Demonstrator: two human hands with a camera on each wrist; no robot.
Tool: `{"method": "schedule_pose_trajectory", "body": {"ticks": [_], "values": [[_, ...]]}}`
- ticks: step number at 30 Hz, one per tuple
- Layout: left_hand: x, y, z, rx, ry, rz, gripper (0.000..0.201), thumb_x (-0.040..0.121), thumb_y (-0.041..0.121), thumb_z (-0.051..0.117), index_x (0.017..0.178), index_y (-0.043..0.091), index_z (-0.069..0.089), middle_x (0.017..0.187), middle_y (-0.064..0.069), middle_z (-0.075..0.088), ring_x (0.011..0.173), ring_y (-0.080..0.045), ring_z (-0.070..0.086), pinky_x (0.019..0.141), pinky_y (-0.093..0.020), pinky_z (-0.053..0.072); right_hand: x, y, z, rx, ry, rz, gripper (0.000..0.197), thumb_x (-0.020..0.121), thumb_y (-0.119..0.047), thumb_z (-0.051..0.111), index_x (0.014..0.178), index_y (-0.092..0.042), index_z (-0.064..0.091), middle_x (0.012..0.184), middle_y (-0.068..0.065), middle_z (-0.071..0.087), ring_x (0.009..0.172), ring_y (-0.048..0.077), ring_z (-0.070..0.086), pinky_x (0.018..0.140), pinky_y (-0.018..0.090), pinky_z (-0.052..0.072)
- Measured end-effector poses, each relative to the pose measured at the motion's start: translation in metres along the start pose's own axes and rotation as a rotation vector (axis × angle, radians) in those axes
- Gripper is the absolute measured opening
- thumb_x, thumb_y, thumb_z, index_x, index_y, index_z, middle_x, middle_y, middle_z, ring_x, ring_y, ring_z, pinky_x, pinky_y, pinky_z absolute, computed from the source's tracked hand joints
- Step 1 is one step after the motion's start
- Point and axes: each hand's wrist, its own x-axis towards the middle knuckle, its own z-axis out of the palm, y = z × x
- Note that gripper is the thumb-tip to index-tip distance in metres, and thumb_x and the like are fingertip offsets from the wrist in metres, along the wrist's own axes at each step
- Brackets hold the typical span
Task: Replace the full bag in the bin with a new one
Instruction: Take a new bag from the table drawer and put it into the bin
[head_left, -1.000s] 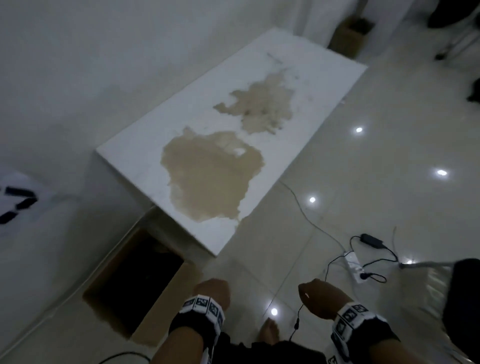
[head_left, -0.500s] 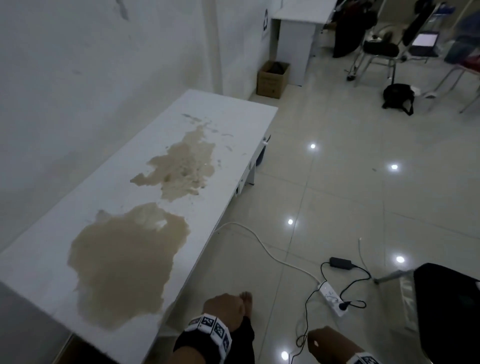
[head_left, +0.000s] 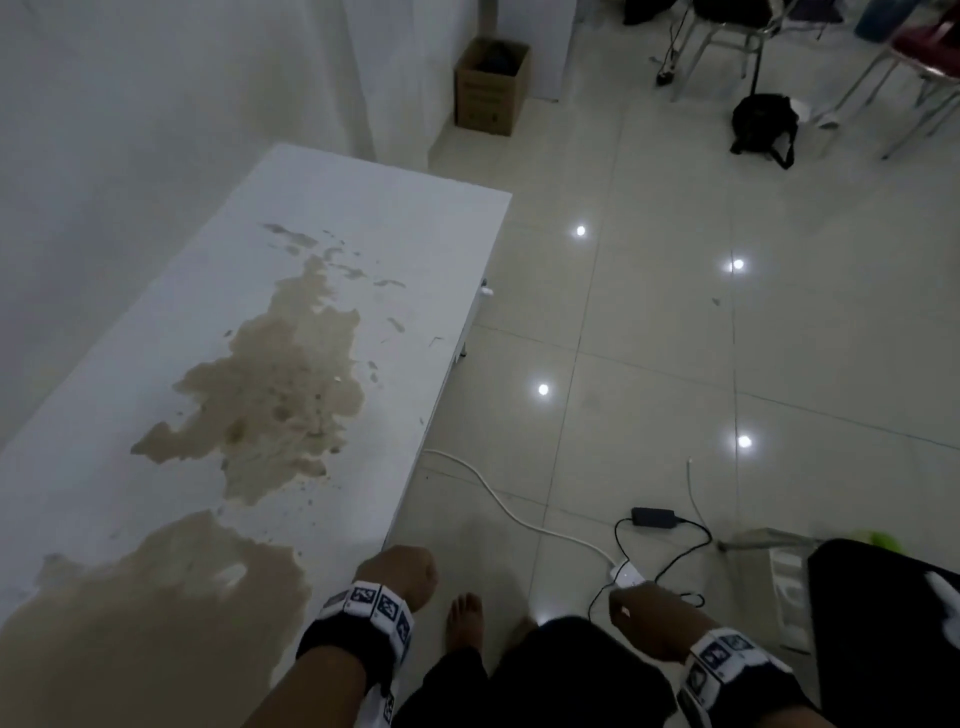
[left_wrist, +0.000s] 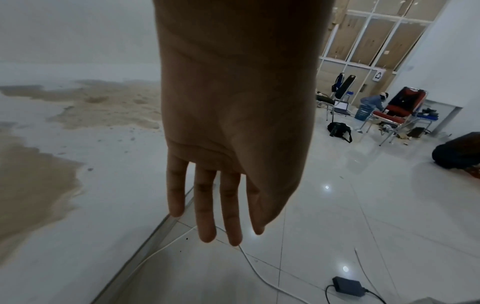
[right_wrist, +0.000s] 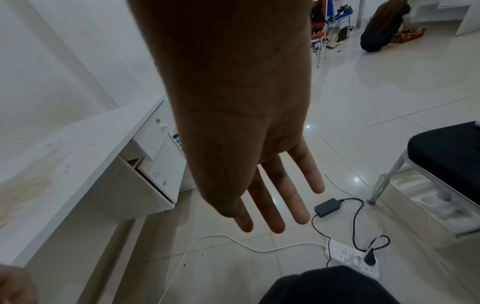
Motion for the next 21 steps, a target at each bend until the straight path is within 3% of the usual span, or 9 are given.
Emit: {"method": "schedule_pose_trajectory", "body": {"ticks": [3, 9, 13, 21], "values": [[0.021, 0.01, -0.025, 0.05, 0.006, -0.015, 0.036, 0.102, 0.025, 0.04, 0.125, 0.016, 0.066, 0.134, -0.008, 0.061, 0.119, -0.026, 0.06, 0.1, -0.035, 0.048, 0.024, 0.014, -0.036, -0.046, -0.023, -0.004, 0.037, 0.099, -0.033, 0.033, 0.111, -0.012, 0.062, 0.115, 0.014, 0.065, 0.107, 0.029, 0.063, 0.086, 0.033, 0.048], [0.068, 0.034, -0.078, 0.039, 0.067, -0.067, 0.033, 0.103, 0.024, 0.04, 0.124, 0.024, 0.065, 0.135, -0.005, 0.059, 0.119, -0.026, 0.059, 0.098, -0.034, 0.047, 0.084, 0.045, -0.142, -0.215, -0.074, -0.045, 0.036, 0.103, -0.02, 0.033, 0.119, -0.003, 0.061, 0.123, 0.017, 0.063, 0.11, 0.03, 0.062, 0.089, 0.033, 0.047], [0.1, 0.06, -0.112, -0.049, 0.209, -0.161, 0.029, 0.101, 0.023, 0.038, 0.116, 0.03, 0.063, 0.129, 0.0, 0.062, 0.113, -0.024, 0.06, 0.091, -0.032, 0.044, 0.131, 0.081, -0.216, -0.31, -0.024, -0.095, 0.029, 0.101, -0.019, 0.036, 0.112, -0.007, 0.06, 0.117, 0.016, 0.064, 0.105, 0.031, 0.063, 0.081, 0.034, 0.047], [0.142, 0.122, -0.163, -0.17, 0.145, -0.28, 0.033, 0.102, 0.026, 0.037, 0.123, 0.023, 0.063, 0.128, -0.004, 0.063, 0.113, -0.025, 0.061, 0.091, -0.031, 0.046, 0.208, 0.116, -0.329, -0.438, -0.179, -0.203, 0.031, 0.102, -0.021, 0.036, 0.116, -0.01, 0.061, 0.121, 0.014, 0.063, 0.1, 0.028, 0.061, 0.084, 0.033, 0.046]]}}
